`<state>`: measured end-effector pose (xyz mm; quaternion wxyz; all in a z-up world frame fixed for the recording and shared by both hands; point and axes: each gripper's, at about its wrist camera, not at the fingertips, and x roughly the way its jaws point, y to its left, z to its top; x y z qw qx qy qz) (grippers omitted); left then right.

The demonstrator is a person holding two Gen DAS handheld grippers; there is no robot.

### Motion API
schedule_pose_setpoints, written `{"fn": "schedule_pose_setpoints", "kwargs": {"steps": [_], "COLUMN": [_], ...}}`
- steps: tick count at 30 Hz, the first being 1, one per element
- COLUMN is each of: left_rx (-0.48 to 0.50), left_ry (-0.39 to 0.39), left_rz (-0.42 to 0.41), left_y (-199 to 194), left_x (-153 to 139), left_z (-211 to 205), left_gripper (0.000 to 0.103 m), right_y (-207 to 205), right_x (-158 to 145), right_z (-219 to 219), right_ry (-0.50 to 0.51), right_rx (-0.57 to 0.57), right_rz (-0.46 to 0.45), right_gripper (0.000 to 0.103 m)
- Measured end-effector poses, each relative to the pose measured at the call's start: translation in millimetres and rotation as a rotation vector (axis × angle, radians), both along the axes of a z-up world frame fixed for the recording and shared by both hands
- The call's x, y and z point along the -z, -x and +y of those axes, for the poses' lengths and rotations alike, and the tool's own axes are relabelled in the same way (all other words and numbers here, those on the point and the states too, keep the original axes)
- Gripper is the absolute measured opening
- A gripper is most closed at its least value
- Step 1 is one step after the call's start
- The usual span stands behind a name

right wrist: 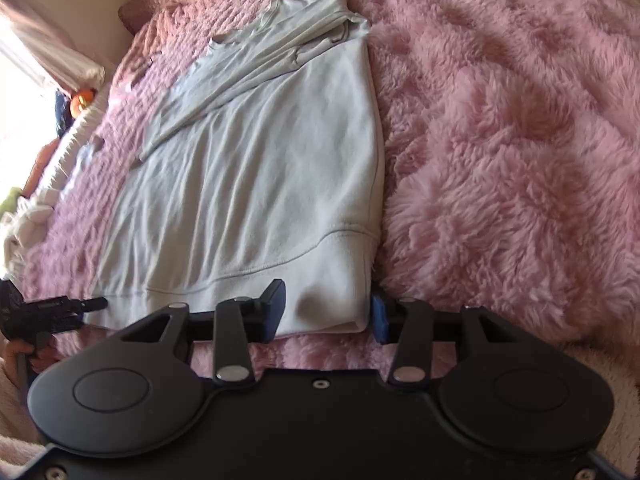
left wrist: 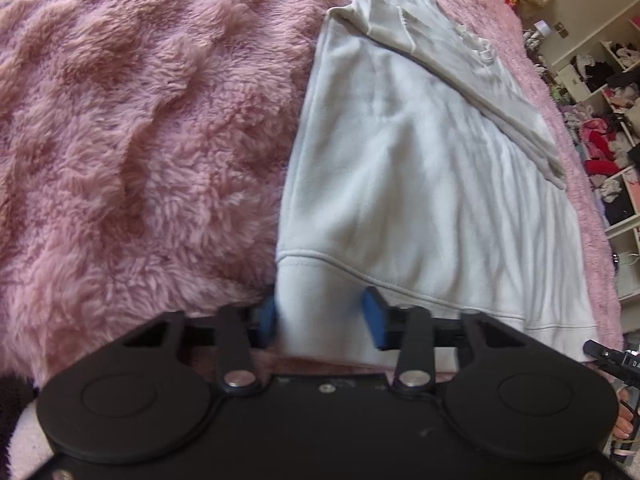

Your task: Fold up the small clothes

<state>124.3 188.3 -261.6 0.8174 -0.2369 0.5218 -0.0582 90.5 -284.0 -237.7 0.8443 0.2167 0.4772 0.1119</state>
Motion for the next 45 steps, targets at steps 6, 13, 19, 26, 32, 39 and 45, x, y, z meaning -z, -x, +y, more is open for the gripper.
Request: {"fn": "schedule_pose_setpoints", "kwargs": {"steps": [6, 13, 19, 26, 32, 39, 45], "left_rx": [-0.015, -0.05, -0.084, -0.109, -0.097, -0.127, -0.31], "left_ry": [0.046, 0.141, 0.199, 0.257, 0.226, 0.191, 0.015], "left_rz": [-0.047, -0.111, -0.161, -0.229, -0.302, -0.388, -0.258], "left_y": [6, -1, -17, -61, -149, -282, -355], "left_x": [-14, -33, -49, -73, -103, -121, -85], "left_z": [5, 10, 16, 26, 31, 24, 22], "left_gripper": [0.004, 0.003, 0.003, 0.003, 0.003, 0.003, 0.045], "right_y": [2, -12, -21, -56, -131, -258, -349], "right_x": [-9, -24, -38, -63, -93, -105, -77], "right_z": [5, -11, -18, -22, -30, -33, -22], "right_ry": [0.022, -0.097, -0.196, -0.256, -0.289, -0.247, -0.094], "right_rx": [0.002, 0.046, 0.085, 0.117, 0.15, 0.186, 0.327], "right_rz": [-0.037, -0.04, -0.067, -0.143, -0.244, -0.277, -0.235], "right_gripper": [0.015, 0.009, 0.008, 0.008, 0.008, 0.008, 0.048]}}
